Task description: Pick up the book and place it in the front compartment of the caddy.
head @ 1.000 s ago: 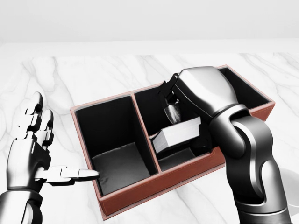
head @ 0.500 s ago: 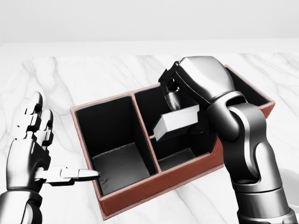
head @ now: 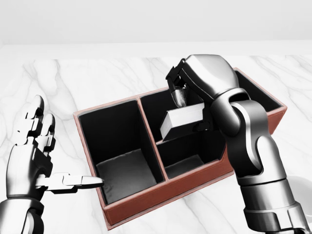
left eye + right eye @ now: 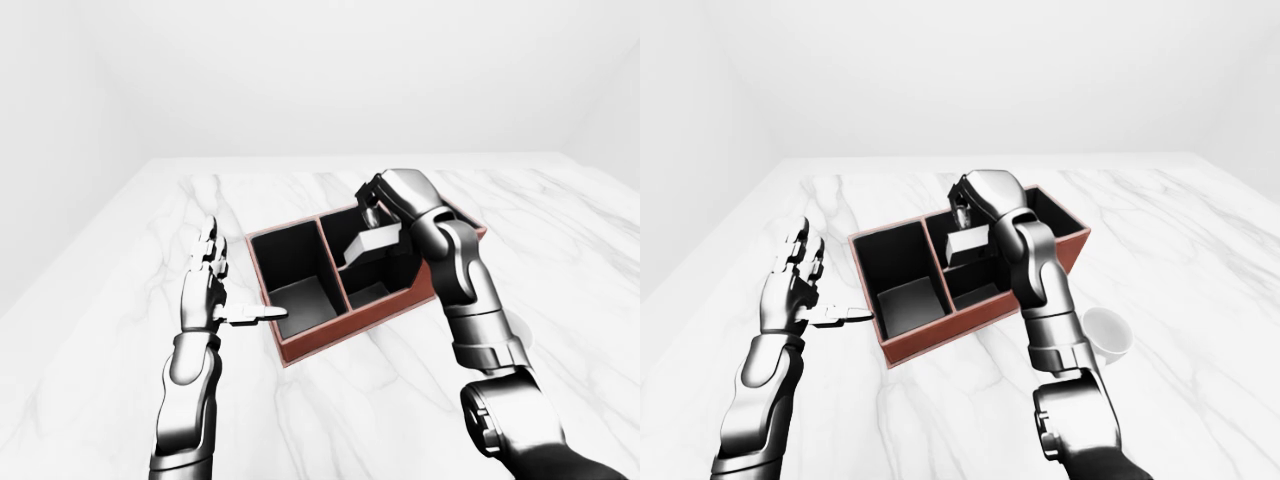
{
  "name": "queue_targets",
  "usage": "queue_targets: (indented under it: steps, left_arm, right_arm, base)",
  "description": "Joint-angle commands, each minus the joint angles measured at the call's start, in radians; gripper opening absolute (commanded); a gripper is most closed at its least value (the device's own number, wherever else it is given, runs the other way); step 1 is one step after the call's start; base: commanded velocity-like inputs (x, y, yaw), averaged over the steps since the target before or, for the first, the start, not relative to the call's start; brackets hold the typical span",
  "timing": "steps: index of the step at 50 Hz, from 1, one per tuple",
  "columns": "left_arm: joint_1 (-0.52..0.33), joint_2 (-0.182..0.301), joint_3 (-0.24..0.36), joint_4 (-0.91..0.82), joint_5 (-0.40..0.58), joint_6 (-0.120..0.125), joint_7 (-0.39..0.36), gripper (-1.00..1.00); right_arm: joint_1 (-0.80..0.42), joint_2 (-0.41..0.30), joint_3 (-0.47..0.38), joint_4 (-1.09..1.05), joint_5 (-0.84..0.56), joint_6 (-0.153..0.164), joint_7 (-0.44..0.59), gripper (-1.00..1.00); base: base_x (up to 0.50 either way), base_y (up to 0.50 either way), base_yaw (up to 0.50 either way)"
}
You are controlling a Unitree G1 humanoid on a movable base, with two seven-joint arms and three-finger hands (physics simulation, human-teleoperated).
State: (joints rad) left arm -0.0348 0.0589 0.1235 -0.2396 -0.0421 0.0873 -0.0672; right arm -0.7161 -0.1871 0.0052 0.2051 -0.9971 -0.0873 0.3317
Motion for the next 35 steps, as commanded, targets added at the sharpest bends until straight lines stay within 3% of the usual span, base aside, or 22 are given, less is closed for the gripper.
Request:
queue_targets:
  steps: [1, 35]
  left_arm:
    - [-0.004, 0.001, 0.002, 0.000, -0.002, 0.000, 0.001, 1.00]
    - [-0.001, 0.002, 0.003, -0.005, -0.003, 0.000, 0.001, 1.00]
  right_arm:
    - [-0.055, -0.007, -0.005, 0.106, -0.006, 0.000, -0.080, -1.00]
    - [-0.125, 0.016, 0.016, 0.209, -0.031, 0.000, -0.121, -1.00]
  base:
    - [0.00, 0.00, 0.00]
    - [0.00, 0.00, 0.00]
